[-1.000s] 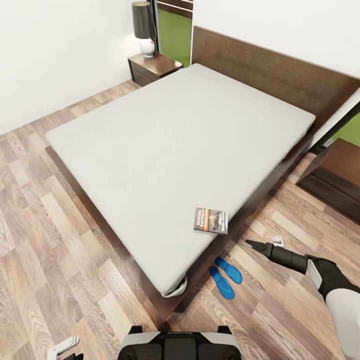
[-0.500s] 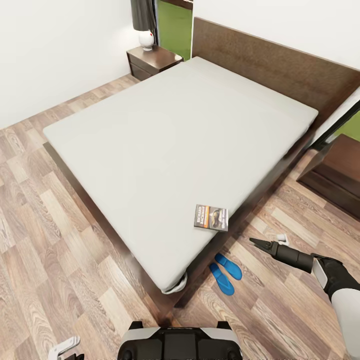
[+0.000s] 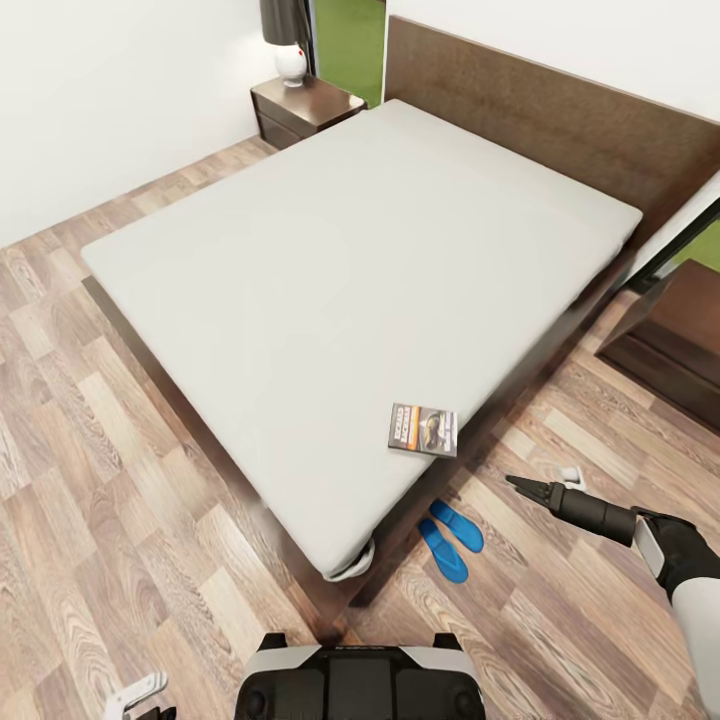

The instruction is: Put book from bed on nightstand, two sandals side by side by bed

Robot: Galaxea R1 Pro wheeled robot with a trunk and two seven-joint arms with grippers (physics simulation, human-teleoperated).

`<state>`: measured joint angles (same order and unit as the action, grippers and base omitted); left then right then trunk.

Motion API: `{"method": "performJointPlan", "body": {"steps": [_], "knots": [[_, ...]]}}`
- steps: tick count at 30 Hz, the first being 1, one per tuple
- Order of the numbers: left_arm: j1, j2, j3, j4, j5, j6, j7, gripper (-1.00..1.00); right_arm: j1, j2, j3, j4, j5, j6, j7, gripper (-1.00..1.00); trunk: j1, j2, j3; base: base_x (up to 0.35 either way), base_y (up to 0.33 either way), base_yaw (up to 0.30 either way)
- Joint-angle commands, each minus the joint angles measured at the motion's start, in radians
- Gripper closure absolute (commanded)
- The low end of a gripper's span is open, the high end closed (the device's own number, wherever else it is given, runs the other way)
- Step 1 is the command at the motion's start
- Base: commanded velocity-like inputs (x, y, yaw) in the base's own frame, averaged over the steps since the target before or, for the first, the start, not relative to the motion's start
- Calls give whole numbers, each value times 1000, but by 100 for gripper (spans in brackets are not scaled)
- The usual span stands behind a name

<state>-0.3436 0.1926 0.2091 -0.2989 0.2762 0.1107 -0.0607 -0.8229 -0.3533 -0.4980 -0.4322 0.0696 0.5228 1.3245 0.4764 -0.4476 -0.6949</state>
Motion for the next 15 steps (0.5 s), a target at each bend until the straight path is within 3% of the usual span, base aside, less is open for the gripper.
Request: {"method": "performJointPlan", "body": {"steps": [1, 15], "knots": [[0, -1, 6, -2, 6, 7, -5, -100, -1, -1, -7, 0, 7, 10, 6, -100, 0, -1, -3, 0, 0, 0], [0, -6, 6, -1, 7, 7, -4, -100, -1, -9, -8, 0, 7, 9, 6, -100, 0, -1, -26, 0, 0, 0]]}}
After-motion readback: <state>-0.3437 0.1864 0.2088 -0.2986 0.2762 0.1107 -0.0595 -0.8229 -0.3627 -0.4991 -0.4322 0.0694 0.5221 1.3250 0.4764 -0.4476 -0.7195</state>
